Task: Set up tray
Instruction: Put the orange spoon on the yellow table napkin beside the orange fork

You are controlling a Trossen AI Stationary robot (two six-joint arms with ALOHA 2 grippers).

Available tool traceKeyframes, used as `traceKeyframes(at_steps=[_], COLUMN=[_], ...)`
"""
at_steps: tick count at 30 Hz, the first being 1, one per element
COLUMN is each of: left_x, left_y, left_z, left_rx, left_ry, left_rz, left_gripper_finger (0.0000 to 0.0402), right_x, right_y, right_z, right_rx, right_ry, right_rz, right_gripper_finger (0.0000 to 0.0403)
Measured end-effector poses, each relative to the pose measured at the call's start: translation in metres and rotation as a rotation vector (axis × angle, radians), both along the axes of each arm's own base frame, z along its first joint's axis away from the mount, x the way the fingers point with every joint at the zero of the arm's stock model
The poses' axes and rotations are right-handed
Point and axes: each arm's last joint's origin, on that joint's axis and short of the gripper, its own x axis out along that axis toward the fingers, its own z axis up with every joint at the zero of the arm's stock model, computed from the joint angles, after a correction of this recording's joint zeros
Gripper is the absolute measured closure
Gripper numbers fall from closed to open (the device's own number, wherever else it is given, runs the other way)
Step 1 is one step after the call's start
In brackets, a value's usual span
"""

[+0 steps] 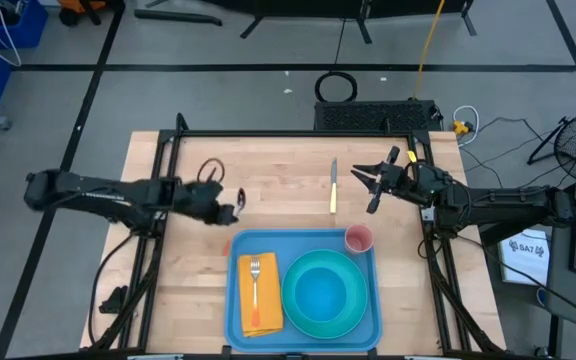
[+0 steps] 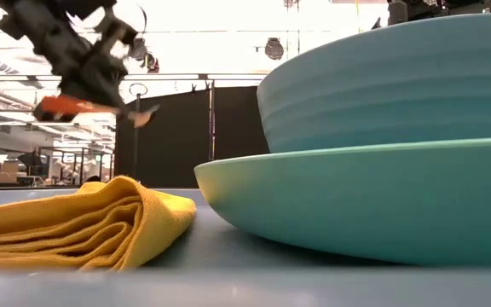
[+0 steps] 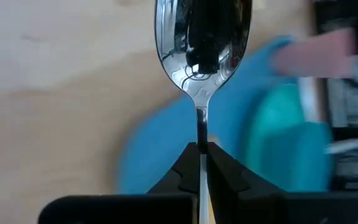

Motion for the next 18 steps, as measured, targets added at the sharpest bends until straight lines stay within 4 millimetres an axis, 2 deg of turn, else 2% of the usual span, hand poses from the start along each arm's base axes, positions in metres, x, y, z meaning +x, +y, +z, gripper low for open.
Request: traceKeyframes(at_steps=[5,12,18], left_x=[0.017,0.051,0.083], left_y=[-0.05,-0.113,-0.15], left_z=[-0.006,-0.025,-0.04], left_rx=[-0.032,-0.098,-0.121], left_ry=[-0.067,-0.299,-0.193], left_rz=[0.04,0.207,0.214], left_gripper_finger=[0.0392,0.0392,0.0392], right_x=[0.0,0.0,0.0], right_y=[0.0,0.0,0.0], right_z=[0.0,0.0,0.0], right_rx=[0.004,0.013,0.02], right_ry=[-0.003,-0.007,-0.012], right_rz=[0.001,0.002,0.003], right_gripper_finger=[0.0353,0.0353,0.0353])
